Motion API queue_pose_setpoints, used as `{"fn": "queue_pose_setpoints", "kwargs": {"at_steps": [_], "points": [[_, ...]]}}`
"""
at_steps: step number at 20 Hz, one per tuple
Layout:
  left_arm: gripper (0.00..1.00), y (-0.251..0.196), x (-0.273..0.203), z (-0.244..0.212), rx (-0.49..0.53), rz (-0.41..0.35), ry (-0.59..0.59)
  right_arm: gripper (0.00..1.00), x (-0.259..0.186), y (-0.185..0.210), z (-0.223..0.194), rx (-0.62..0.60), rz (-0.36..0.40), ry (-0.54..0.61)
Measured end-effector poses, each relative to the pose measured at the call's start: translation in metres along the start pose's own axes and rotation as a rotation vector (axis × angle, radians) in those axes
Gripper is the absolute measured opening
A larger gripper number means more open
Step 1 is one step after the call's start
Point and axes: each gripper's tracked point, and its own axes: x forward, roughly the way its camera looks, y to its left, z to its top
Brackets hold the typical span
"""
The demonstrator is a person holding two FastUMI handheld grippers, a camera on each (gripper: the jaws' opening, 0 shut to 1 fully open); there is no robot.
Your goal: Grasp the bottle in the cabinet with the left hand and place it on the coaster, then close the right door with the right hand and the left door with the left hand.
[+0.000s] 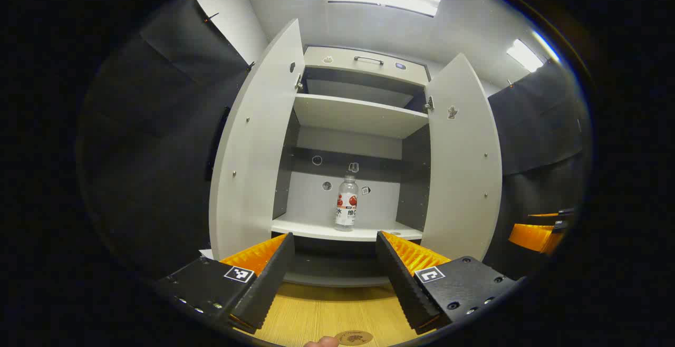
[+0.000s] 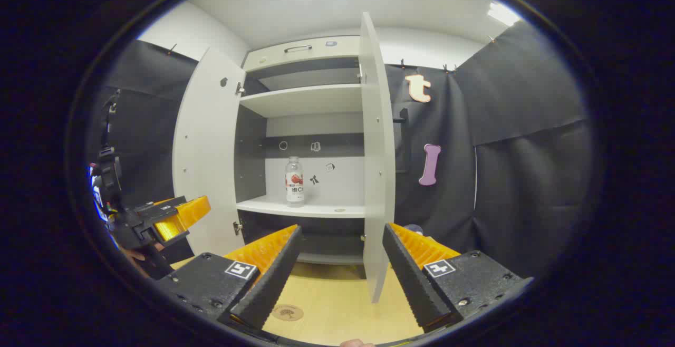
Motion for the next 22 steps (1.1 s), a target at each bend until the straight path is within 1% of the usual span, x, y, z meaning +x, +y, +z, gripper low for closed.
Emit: {"fn": "queue_pose_setpoints", "kwargs": {"at_steps": [2,3,4,5,6,7,9,10,12,13,14,15,19,20,21,22], "points": [[0.99,0.0,0.002,-0.005,0.017,0.004,0.021,1.0,0.001,-0.001,-0.002,0.007,-0.006,-0.001],[0.95,0.001,0.003,-0.009,0.025,0.009,0.029,1.0,0.003,-0.003,-0.003,0.015,-0.001,0.003],[0.99,0.004,0.003,-0.012,0.032,0.017,0.037,0.98,0.005,-0.005,-0.005,0.02,0.001,0.009],[0.99,0.004,0.002,-0.016,0.037,0.022,0.048,0.98,0.006,-0.006,-0.007,0.021,0.001,0.016],[0.95,0.004,0.003,-0.02,0.037,0.025,0.059,0.98,0.007,-0.006,-0.007,0.023,0.003,0.019],[0.95,0.003,0.004,-0.023,0.035,0.023,0.063,1.0,0.008,-0.006,-0.007,0.023,0.004,0.017],[0.95,0.004,0.005,-0.027,0.029,0.025,0.07,1.0,0.009,-0.007,-0.008,0.018,0.004,0.018],[0.95,0.004,0.005,-0.028,0.026,0.025,0.073,0.97,0.01,-0.007,-0.008,0.017,0.003,0.018],[0.95,0.004,0.004,-0.028,0.025,0.025,0.071,0.97,0.011,-0.006,-0.008,0.02,0.007,0.019],[0.95,0.005,0.004,-0.027,0.028,0.026,0.069,1.0,0.011,-0.005,-0.008,0.023,0.007,0.017],[0.94,0.006,0.004,-0.025,0.033,0.027,0.067,0.97,0.012,-0.005,-0.007,0.025,0.006,0.012],[0.95,0.007,0.004,-0.023,0.038,0.029,0.063,1.0,0.011,-0.003,-0.005,0.023,0.007,0.005],[0.94,0.009,0.003,-0.016,0.05,0.023,0.048,1.0,0.008,0.0,-0.004,0.008,0.018,0.001],[0.94,0.01,0.002,-0.015,0.049,0.024,0.046,0.98,0.007,0.0,-0.004,0.009,0.02,0.001],[0.99,0.009,0.001,-0.014,0.046,0.021,0.043,0.97,0.006,0.0,-0.003,0.011,0.019,0.001],[0.94,0.007,0.0,-0.014,0.043,0.015,0.041,1.0,0.004,0.001,-0.004,0.014,0.02,-0.001]]}}
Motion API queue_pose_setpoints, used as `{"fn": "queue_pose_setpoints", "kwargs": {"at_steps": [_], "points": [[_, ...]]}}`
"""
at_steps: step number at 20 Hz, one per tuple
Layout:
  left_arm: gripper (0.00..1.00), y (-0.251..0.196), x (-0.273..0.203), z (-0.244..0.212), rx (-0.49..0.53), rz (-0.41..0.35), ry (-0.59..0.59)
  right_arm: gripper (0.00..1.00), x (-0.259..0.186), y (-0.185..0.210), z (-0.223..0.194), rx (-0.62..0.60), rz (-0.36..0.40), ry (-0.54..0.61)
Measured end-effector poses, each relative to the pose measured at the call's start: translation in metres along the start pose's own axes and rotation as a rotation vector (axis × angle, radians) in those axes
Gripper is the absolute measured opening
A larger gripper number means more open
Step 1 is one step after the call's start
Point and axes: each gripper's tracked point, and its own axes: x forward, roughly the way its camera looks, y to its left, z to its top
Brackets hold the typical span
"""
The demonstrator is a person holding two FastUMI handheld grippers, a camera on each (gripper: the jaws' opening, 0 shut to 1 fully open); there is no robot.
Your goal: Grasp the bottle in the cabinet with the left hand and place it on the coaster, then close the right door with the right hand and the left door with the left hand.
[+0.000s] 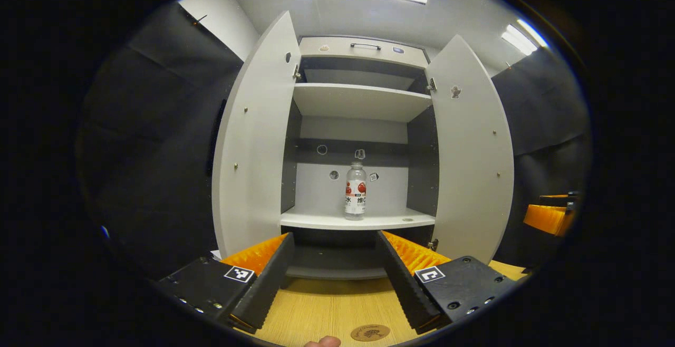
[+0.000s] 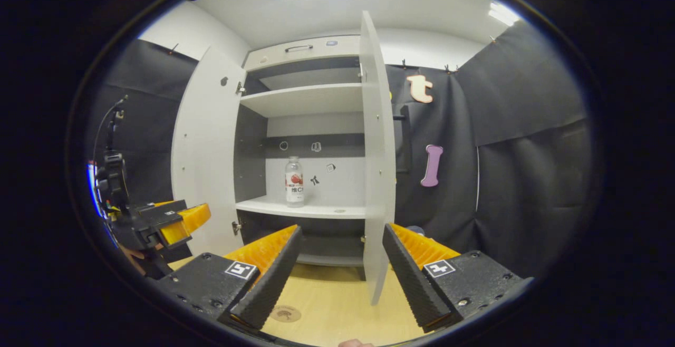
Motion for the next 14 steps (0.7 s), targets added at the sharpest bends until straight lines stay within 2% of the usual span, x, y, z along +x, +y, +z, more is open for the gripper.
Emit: {"fn": "queue_pose_setpoints", "kwargs": {"at_steps": [1,2,3,4,6,7,8,14], "points": [[0.95,-0.001,0.0,0.0,-0.001,-0.003,0.004,0.97,-0.001,0.001,0.001,0.003,-0.001,-0.001],[0.95,-0.001,-0.001,-0.002,-0.001,-0.005,0.01,1.0,-0.002,0.001,0.0,0.006,0.001,-0.001],[0.95,-0.002,-0.002,-0.003,0.0,-0.008,0.012,0.97,-0.003,0.003,0.001,0.006,0.004,-0.001],[0.95,-0.003,-0.003,-0.002,0.0,-0.009,0.011,1.0,-0.005,0.003,0.0,0.003,0.004,0.001],[0.95,-0.003,-0.004,-0.001,0.001,-0.009,0.009,0.97,-0.005,0.007,0.001,0.0,0.014,0.0],[0.95,-0.002,-0.004,-0.001,0.004,-0.007,0.008,1.0,-0.004,0.01,0.001,-0.002,0.02,-0.001],[0.95,-0.001,-0.004,-0.002,0.007,-0.004,0.007,0.97,-0.004,0.012,0.001,-0.007,0.029,0.0],[0.94,0.006,-0.008,-0.009,0.023,0.02,0.013,1.0,0.016,0.041,0.012,-0.023,0.134,-0.007]]}}
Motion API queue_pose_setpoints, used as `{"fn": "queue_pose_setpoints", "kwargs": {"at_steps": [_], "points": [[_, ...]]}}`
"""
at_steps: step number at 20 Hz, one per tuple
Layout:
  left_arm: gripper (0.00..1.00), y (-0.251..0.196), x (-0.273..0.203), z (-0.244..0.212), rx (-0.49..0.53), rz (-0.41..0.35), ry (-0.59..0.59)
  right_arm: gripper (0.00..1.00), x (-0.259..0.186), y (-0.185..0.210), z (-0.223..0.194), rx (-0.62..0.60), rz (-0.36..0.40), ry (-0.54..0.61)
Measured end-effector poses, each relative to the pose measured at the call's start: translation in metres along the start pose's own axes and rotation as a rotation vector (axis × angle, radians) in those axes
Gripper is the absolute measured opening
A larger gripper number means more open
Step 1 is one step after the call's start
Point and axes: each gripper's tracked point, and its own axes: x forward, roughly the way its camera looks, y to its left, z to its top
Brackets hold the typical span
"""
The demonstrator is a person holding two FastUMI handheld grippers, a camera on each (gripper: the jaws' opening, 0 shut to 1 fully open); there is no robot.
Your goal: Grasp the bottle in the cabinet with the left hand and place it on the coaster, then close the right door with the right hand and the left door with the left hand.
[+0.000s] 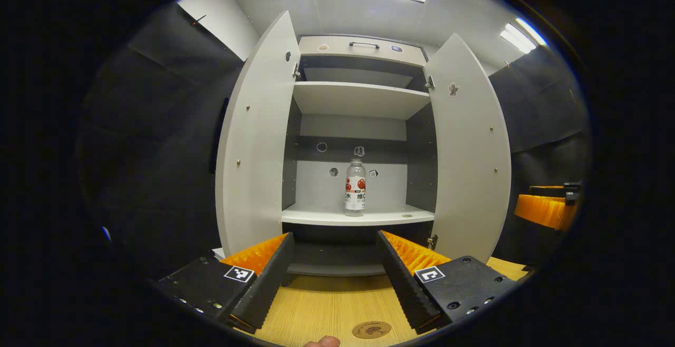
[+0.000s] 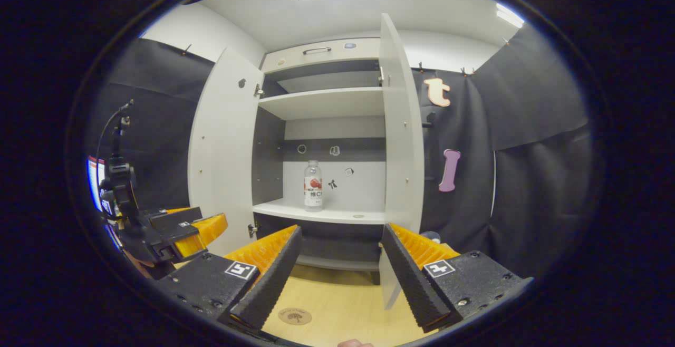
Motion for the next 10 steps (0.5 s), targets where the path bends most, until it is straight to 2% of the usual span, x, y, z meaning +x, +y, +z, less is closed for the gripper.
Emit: {"fn": "queue_pose_setpoints", "kwargs": {"at_steps": [5,8,9,10], "points": [[0.94,0.001,-0.006,-0.008,0.029,0.024,-0.007,1.0,0.038,0.023,0.022,0.017,0.128,-0.006],[0.95,-0.006,-0.007,-0.014,0.026,0.013,0.0,1.0,0.076,0.032,0.037,0.011,0.163,-0.014],[0.95,-0.007,-0.008,-0.016,0.023,0.011,-0.001,0.97,0.089,0.036,0.04,0.004,0.171,-0.009],[0.95,-0.01,-0.009,-0.017,0.018,0.007,0.001,1.0,0.103,0.041,0.043,-0.001,0.18,-0.01]]}}
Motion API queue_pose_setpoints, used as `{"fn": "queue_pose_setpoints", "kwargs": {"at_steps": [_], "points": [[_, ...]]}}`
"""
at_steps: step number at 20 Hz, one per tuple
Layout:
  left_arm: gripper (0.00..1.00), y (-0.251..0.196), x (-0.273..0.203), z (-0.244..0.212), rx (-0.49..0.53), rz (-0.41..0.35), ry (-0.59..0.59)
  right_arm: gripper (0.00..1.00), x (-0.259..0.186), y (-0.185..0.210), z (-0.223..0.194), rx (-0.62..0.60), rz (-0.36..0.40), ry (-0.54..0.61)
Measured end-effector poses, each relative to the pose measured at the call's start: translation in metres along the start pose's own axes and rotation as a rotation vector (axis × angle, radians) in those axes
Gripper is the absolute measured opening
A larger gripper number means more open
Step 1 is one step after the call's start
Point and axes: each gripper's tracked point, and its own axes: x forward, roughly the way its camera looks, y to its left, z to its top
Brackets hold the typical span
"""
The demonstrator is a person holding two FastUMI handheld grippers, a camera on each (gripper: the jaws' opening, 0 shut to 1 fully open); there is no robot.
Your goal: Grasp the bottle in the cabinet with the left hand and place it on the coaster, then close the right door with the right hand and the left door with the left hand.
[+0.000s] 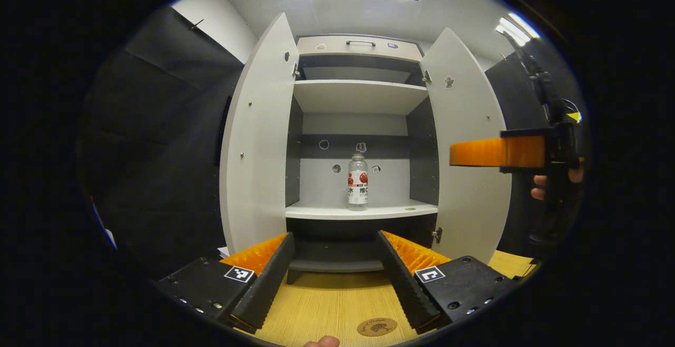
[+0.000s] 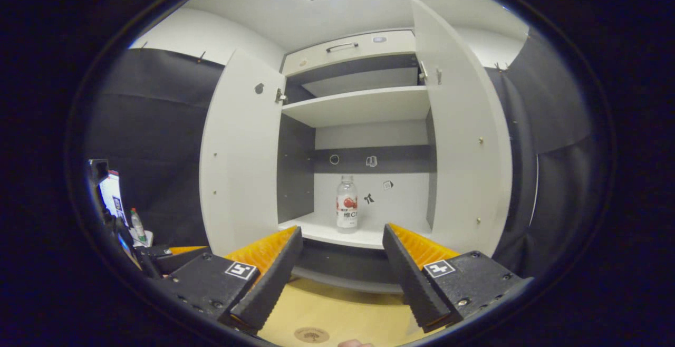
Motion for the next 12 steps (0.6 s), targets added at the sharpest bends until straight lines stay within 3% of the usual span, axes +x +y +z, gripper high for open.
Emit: {"fn": "queue_pose_setpoints", "kwargs": {"at_steps": [4,8,12], "points": [[0.95,-0.005,-0.002,-0.007,-0.017,-0.012,0.018,1.0,0.064,0.011,0.007,-0.039,0.035,-0.01],[0.95,-0.004,-0.006,-0.014,-0.039,-0.009,0.038,1.0,0.145,-0.002,0.0,-0.132,-0.014,0.023],[0.94,0.005,-0.003,-0.018,-0.033,0.016,0.052,1.0,0.192,-0.002,-0.01,-0.096,-0.008,0.078]]}}
